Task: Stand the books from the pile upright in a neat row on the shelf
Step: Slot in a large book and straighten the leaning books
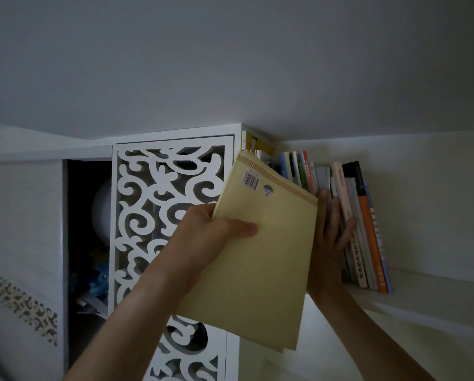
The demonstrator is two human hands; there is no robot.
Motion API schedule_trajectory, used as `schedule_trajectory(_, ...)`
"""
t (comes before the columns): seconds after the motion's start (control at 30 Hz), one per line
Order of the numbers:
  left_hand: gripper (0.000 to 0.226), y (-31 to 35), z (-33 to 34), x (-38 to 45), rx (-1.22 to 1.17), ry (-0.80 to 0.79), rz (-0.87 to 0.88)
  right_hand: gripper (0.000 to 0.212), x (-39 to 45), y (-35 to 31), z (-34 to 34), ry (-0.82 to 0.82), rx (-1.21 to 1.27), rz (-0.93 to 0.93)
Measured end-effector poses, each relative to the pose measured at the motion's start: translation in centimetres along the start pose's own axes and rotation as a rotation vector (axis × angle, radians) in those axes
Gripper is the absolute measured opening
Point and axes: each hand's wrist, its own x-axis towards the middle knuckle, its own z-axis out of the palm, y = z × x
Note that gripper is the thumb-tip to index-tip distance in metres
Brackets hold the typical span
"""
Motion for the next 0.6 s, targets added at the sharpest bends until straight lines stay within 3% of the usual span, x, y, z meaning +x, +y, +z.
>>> schedule_trajectory(0.1,0.022,0.1,0.2,0.0,-0.001,-0.029,-0.006,0.066,-0.6,0.1,-0.1,-0.051,0.279,0.138)
schedule_trajectory(0.23,0.025,-0.8,0.5,1.5,0.020,0.080,-0.002,0.083,0.2,0.4,-1.0,-0.062,-0.047,-0.010)
schedule_trajectory(0.3,0.024,-1.4,0.6,2.4,0.054,0.131,0.010,0.073,0.6,1.1,-1.4,-0.081,-0.161,-0.037)
schedule_trajectory(0.4,0.022,-2.2,0.9,3.1,0.068,0.162,0.020,0.053,0.7,2.3,-1.6,-0.123,-0.196,-0.071)
schedule_trajectory(0.6,0.020,-3.2,1.1,3.0,0.112,0.250,0.038,0.051,0.5,2.6,-1.3,-0.059,-0.124,-0.027)
